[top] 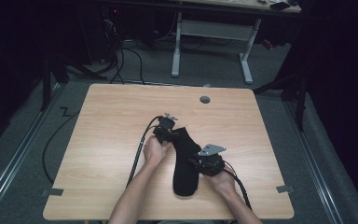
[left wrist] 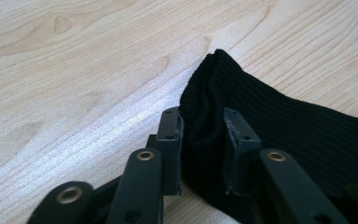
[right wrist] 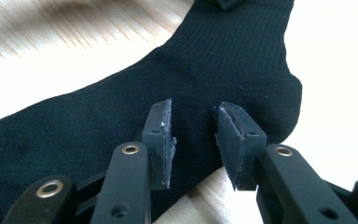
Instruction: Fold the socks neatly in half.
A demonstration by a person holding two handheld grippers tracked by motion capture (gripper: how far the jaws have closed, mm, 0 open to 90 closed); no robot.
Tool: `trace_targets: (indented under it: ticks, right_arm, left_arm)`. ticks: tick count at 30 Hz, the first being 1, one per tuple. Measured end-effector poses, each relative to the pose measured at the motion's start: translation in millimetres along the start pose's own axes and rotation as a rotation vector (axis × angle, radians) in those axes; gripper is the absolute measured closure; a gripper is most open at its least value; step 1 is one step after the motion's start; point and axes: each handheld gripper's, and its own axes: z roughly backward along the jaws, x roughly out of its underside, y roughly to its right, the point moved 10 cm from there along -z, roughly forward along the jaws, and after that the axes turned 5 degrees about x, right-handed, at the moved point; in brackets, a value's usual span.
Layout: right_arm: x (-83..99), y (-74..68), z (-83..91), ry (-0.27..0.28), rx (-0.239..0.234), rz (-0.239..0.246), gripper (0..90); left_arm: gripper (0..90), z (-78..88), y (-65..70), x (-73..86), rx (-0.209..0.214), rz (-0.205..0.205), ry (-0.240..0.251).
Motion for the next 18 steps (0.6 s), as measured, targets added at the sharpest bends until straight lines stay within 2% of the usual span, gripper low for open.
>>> trace_targets:
  ticks: [4,9,12,15,18]
  right_arm:
    - [-0.5,1.2,-0.5,-0.004,0.003,-0.002,64.6]
    - [-2.7,4.5,-2.4,-0.021,0.017,0.004,63.7]
    - [-4.0,7.7,-4.1,-0.028,0.024,-0.020,63.7]
    - [-6.1,10.2,-4.9,-0.032,0.036,-0.052,64.9]
    - [-11.7,12.5,-3.0,-0.004,0.027,-0.092,67.6]
  left_arm:
    - [75.7,4.3,-1.8,-0.5,0.011,-0.001,-0.010]
    - [76.3,18.7,-0.3,-10.4,0.038,0.002,0.062]
    - [76.3,27.8,2.8,-17.6,0.063,0.006,0.108]
    - [76.4,34.6,5.3,-22.0,0.068,-0.016,0.134]
    - [76.5,41.1,7.2,-25.3,0.081,-0.019,0.162]
